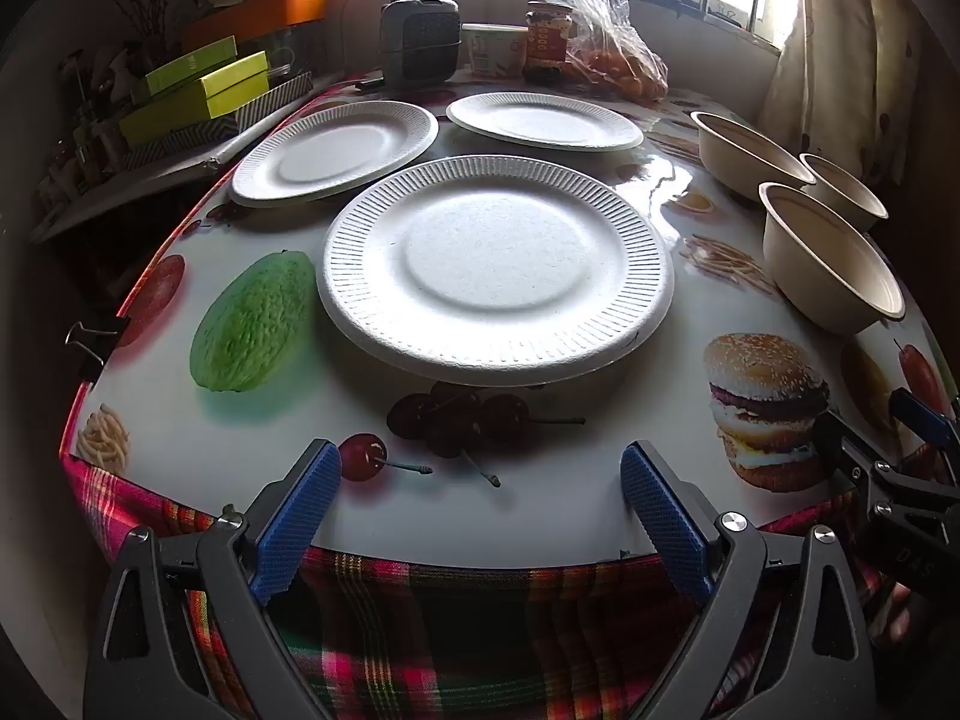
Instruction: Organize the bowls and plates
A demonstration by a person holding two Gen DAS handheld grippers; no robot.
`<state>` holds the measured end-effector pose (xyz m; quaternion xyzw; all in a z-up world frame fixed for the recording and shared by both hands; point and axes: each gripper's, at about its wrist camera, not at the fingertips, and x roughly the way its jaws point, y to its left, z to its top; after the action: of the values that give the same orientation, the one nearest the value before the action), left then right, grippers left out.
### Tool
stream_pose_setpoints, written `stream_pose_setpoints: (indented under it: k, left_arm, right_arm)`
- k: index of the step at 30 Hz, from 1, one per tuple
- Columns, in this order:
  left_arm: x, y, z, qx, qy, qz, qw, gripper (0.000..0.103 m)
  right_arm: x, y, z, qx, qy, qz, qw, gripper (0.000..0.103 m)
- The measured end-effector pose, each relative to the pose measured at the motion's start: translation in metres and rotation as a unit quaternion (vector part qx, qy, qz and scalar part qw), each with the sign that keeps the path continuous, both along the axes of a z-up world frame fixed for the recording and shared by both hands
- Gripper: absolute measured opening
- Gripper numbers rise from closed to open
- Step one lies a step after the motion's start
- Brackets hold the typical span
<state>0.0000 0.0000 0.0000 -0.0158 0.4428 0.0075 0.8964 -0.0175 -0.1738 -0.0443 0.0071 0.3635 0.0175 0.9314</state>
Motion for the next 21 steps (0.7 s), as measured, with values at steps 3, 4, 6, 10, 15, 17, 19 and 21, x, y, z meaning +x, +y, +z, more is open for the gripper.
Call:
stream_pose_setpoints:
  k: [3,4,6,10,15,17,19,21]
  left_arm:
    - [0.0,-0.0001,0.0,0.001,0.0,0.0,1.0,0.095]
    - [0.0,-0.0001,0.0,0.001,0.0,0.0,1.0,0.095]
    - [-0.0002,-0.0001,-0.0001,0.001,-0.001,0.0,1.0,0.095]
    - [0.0005,0.0007,0.0003,0.0,-0.001,-0.001,1.0,0.095]
    - [0.0004,-0.0024,-0.0005,0.003,-0.002,0.0,1.0,0.096]
    - [0.0001,-0.0027,-0.0007,0.003,-0.002,0.0,1.0,0.097]
    - [0.0005,-0.0036,-0.0008,0.003,-0.002,0.0,1.0,0.097]
    - [0.0025,-0.0033,0.0002,0.003,-0.002,0.0,1.0,0.097]
  right_arm:
    - [-0.0005,-0.0003,0.0,0.001,-0.002,0.0,1.0,0.103]
    - [-0.0008,-0.0004,-0.0001,0.001,-0.002,0.0,1.0,0.103]
    - [-0.0021,-0.0007,-0.0006,0.001,-0.006,0.0,1.0,0.103]
    - [-0.004,-0.0016,-0.0018,0.001,-0.008,0.0,1.0,0.103]
    - [-0.0057,-0.0027,-0.001,0.002,-0.01,-0.002,1.0,0.103]
    - [-0.0055,-0.0025,-0.0003,0.002,-0.011,-0.003,1.0,0.103]
    - [-0.0033,-0.0007,0.0005,0.001,-0.011,-0.004,1.0,0.103]
    - [-0.0038,-0.0001,0.0007,0.0,-0.011,-0.005,1.0,0.103]
